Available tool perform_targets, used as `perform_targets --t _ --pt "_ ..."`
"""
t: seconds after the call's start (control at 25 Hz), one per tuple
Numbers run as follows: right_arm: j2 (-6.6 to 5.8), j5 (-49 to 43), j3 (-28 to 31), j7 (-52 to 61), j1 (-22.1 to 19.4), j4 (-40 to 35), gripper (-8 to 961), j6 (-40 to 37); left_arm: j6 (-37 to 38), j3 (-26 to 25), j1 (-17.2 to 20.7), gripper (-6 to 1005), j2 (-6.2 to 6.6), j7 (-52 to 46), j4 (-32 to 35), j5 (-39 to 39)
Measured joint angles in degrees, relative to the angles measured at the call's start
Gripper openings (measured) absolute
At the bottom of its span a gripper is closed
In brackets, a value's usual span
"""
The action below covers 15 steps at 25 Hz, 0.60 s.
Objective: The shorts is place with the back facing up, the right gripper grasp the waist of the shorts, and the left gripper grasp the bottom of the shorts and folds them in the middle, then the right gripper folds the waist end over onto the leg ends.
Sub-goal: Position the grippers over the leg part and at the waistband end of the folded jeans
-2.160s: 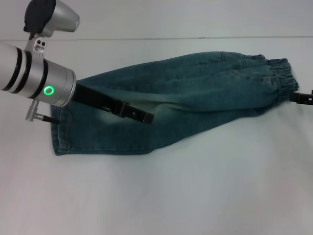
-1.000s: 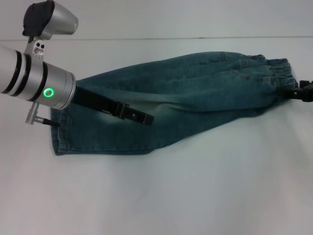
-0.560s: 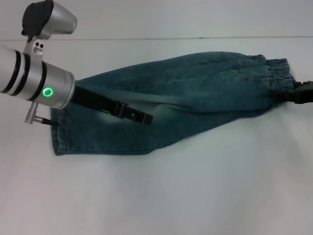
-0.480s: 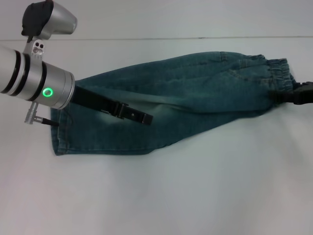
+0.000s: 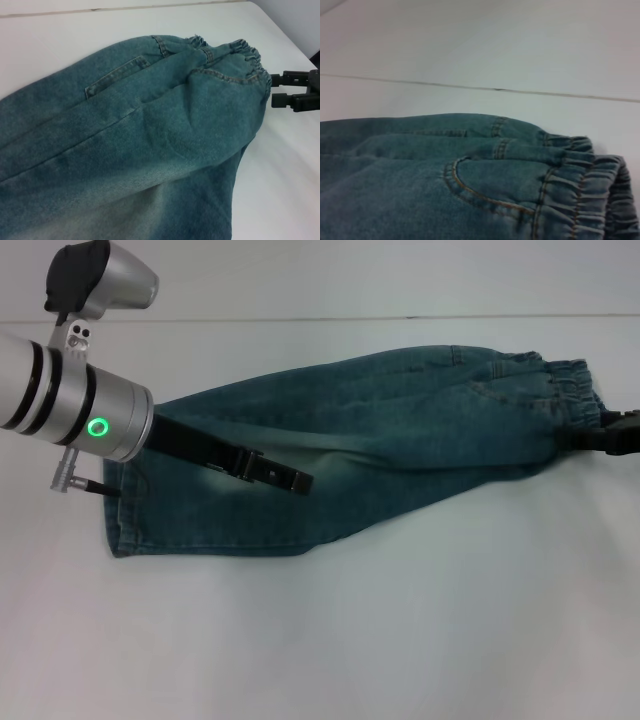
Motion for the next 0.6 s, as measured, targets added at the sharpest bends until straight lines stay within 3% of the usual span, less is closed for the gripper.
perform_targets --t 0.6 --pt "0.3 0.0 -0.41 0.09 0.61 0.6 848 0.18 0.02 0.0 -0.22 939 0.09 0.0 -0.28 -0.13"
